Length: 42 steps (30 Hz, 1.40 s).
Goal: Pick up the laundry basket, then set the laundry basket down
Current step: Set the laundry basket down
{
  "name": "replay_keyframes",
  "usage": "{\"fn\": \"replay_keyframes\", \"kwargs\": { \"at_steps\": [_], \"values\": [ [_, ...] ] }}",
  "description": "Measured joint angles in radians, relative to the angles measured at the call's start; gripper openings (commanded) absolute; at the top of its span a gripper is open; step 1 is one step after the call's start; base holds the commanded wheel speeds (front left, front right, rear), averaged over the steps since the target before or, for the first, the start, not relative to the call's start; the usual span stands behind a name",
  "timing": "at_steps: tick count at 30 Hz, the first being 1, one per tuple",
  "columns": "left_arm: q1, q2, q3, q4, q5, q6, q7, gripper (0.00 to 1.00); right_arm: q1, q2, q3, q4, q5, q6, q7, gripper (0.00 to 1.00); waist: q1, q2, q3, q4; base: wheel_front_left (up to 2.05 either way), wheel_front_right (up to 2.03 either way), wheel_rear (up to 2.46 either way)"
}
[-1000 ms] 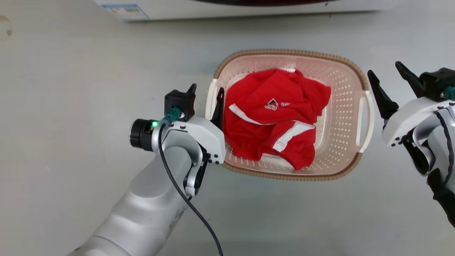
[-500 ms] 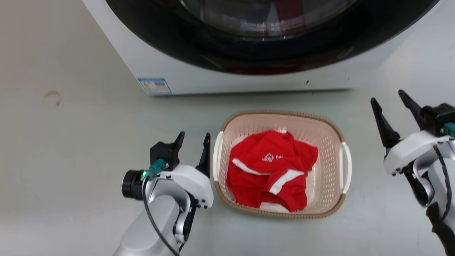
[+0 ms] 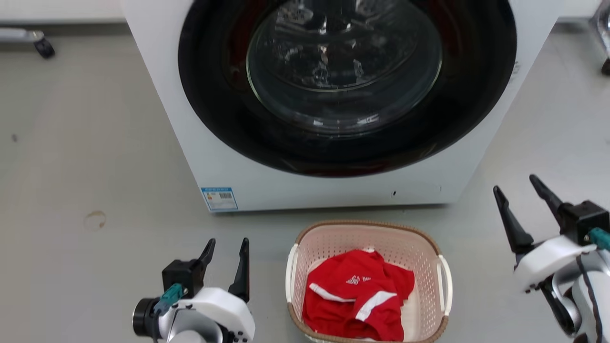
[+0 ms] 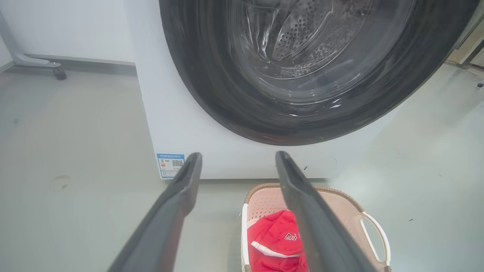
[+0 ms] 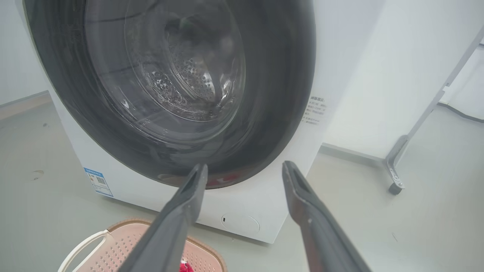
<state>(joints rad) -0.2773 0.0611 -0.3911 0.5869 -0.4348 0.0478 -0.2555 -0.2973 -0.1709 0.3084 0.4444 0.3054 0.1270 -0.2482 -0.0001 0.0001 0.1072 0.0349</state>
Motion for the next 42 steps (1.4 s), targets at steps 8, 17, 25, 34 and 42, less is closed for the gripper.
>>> {"fn": "replay_keyframes", "kwargs": {
  "at_steps": [8,17,25,34,42],
  "values": [
    [0.158,0.022,0.115,-0.091,0.033,-0.018,0.000,1.00,0.166,0.007,-0.067,-0.117,-0.036,0.000,0.000,1.00,0.0000,0.0000,-0.107,-0.009,0.00,0.00,0.00],
    [0.271,0.023,0.196,-0.211,0.071,-0.035,0.000,1.00,0.370,0.042,-0.185,-0.264,-0.078,0.000,0.000,1.00,0.0000,0.0000,-0.146,-0.023,0.00,0.00,0.00],
    [0.324,0.018,0.223,-0.268,0.099,-0.045,0.000,1.00,0.497,0.080,-0.249,-0.325,-0.091,0.000,0.000,1.00,0.0000,0.0000,-0.153,-0.028,0.00,0.00,0.00],
    [0.337,0.006,0.241,-0.281,0.110,-0.054,0.000,1.00,0.511,0.086,-0.251,-0.368,-0.096,0.000,0.001,1.00,-0.0001,0.0000,-0.138,-0.058,0.00,0.00,0.00],
    [0.329,-0.001,0.237,-0.243,0.118,-0.056,0.000,1.00,0.509,0.081,-0.240,-0.394,-0.095,0.000,0.002,1.00,0.0000,0.0000,-0.110,-0.102,0.00,0.00,0.00]
  ]
}}
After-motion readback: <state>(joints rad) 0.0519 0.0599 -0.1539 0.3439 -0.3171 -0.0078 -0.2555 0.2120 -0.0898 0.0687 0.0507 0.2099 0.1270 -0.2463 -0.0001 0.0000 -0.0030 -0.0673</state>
